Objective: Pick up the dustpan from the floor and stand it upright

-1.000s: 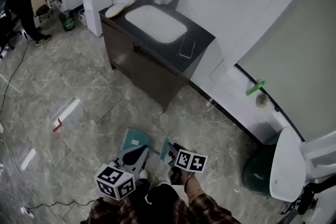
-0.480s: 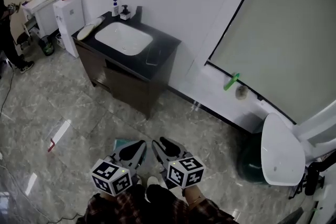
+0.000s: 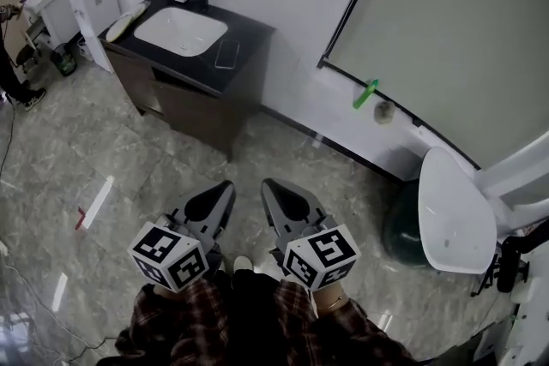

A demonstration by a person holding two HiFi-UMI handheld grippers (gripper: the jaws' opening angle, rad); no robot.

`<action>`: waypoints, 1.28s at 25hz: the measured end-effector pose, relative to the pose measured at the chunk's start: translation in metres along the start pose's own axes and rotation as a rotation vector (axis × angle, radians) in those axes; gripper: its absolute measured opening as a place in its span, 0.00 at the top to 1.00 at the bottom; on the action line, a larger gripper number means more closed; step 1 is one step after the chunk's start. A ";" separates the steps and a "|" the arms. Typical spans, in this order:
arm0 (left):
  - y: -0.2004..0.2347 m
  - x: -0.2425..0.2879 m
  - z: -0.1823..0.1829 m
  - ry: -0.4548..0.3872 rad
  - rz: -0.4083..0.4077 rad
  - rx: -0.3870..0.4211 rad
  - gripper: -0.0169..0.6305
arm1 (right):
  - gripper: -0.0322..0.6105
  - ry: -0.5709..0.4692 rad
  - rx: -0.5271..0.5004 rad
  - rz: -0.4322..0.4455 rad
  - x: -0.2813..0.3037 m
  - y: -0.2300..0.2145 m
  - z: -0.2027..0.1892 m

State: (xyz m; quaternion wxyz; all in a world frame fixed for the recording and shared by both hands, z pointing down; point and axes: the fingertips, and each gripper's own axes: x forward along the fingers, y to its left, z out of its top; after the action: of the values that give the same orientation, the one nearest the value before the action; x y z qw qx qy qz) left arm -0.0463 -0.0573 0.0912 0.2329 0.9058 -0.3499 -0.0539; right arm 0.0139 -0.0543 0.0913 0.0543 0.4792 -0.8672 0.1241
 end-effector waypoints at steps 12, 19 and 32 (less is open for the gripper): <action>0.004 -0.006 0.011 0.009 0.049 0.081 0.96 | 0.93 -0.007 0.039 0.055 0.007 0.006 0.008; 0.025 -0.022 0.023 -0.016 0.107 0.072 0.95 | 0.93 0.033 0.040 0.080 0.030 0.010 0.007; 0.028 -0.019 0.007 0.001 0.090 0.057 0.96 | 0.93 0.062 0.047 0.056 0.028 0.004 -0.011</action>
State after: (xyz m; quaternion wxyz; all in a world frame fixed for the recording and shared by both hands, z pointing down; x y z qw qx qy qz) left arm -0.0790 -0.0656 0.0968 0.2095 0.8955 -0.3913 -0.0330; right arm -0.0046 -0.0728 0.1073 0.0663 0.4516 -0.8752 0.1605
